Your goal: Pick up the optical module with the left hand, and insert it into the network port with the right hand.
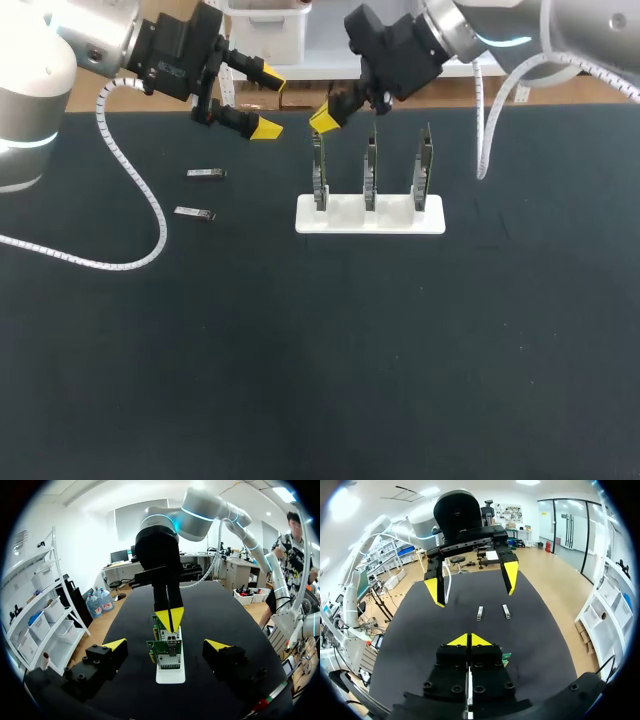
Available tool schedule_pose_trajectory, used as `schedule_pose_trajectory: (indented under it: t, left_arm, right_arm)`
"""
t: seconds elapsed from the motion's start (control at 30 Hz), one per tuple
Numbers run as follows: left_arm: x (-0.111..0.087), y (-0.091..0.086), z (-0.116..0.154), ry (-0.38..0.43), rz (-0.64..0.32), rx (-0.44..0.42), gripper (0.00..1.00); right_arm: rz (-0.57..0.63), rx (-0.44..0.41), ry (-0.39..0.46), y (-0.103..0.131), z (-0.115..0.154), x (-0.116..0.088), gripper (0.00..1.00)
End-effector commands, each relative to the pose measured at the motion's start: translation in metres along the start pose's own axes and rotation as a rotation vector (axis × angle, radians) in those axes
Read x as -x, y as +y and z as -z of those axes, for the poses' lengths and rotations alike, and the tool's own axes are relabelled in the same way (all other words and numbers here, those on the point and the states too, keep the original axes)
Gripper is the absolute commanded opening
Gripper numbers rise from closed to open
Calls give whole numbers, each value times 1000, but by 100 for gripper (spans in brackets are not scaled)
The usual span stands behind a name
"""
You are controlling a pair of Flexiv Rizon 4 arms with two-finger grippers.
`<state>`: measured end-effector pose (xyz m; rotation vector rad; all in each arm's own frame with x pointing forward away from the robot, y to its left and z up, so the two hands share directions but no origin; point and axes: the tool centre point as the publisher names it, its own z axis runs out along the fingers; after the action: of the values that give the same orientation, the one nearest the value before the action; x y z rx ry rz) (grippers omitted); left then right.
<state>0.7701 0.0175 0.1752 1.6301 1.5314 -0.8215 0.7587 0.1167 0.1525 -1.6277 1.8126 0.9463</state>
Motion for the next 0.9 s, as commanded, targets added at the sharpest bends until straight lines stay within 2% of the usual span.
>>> schedule_pose_trajectory:
  t: [0.03,0.9]
  left_arm:
    - [1,2,0,6,2,-5,100]
    - [1,2,0,6,2,-5,100]
  right_arm:
    - [-5,12,3,-3,-4,-2,0]
    - [-29,25,-8,-9,-11,-8,0]
